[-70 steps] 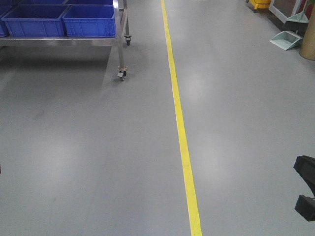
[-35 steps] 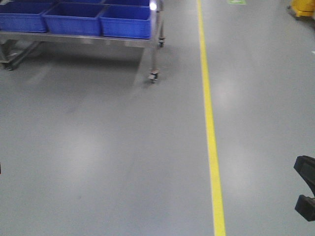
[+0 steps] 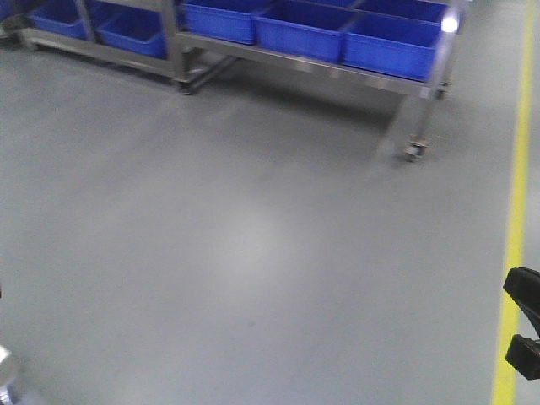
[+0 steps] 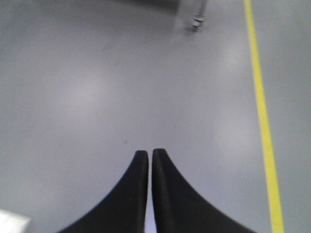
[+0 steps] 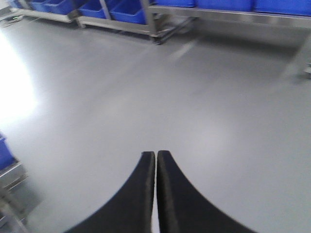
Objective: Move and align brake pads A on conveyor
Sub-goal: 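Turn the base toward the steel table beside the blue bins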
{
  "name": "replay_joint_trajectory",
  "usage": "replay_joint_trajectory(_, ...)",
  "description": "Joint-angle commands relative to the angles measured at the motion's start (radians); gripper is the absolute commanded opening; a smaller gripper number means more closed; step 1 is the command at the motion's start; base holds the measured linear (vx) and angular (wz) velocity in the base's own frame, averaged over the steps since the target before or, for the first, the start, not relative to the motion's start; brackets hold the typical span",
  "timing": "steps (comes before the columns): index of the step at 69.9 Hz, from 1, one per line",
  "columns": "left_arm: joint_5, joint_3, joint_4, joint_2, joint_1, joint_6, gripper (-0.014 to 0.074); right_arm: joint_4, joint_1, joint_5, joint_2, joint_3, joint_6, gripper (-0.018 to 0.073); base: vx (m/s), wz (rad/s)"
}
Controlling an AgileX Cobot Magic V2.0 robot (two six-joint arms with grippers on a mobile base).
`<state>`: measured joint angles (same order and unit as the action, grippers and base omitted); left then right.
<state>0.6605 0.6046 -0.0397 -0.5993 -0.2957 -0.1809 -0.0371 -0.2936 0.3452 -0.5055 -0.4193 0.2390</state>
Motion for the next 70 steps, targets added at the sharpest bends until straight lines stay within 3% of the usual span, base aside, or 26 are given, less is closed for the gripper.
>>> replay_joint_trajectory(1,-0.065,0.024,-0.003,-0.002,-0.006,0.000,-0.0006,-0.009,0.005,-0.068,-0.007,-0.028,-0.005,-0.0008,0.07,0.77)
replay_joint_trajectory(70,-0.065,0.024,-0.003,-0.002,-0.006,0.000,-0.0006,-0.009,0.005,-0.068,-0.007,-0.028,-0.005,-0.0008,0.07,0.80)
